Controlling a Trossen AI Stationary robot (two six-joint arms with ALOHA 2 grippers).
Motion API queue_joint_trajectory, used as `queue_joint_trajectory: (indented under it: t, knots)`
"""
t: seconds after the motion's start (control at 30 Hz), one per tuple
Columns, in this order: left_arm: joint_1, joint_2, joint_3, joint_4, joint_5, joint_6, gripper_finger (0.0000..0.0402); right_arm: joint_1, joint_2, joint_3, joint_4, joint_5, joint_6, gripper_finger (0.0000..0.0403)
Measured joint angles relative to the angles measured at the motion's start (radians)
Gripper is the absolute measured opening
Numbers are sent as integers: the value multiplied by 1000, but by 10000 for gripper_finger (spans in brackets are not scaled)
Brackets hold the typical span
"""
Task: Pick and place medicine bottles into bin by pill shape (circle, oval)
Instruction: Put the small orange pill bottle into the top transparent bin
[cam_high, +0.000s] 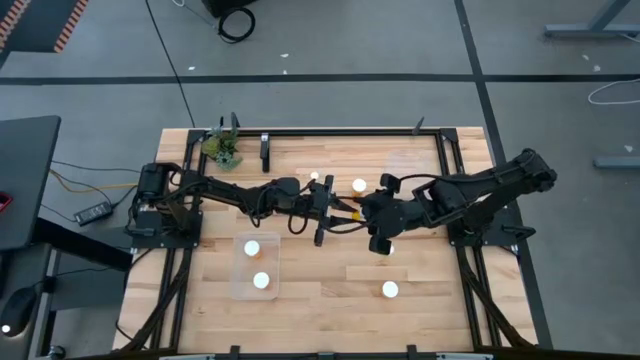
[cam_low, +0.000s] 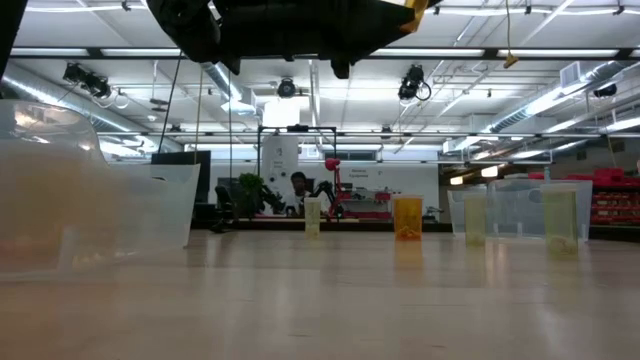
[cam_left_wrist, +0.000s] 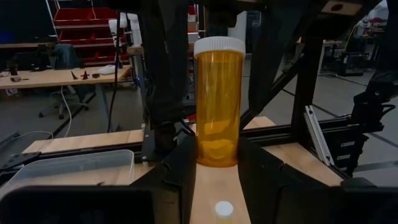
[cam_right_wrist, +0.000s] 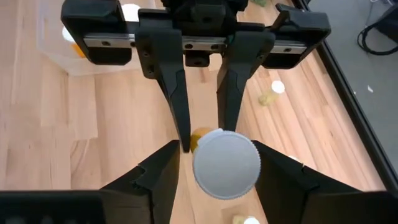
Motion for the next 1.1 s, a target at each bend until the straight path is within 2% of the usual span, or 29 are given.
queue_joint_trajectory:
  t: [0.57, 0.9, 1.1]
  knots:
    - [0, 0, -1, -41, -1, 2, 111, 0, -1, 1, 0, -1, 2, 135]
    - [0, 0, -1, -39, -1, 15, 114, 0, -1, 1, 0, -1, -1, 135]
    - [0, 0, -1, -37, -15, 9, 154, 0, -1, 1, -2, 0, -2, 134]
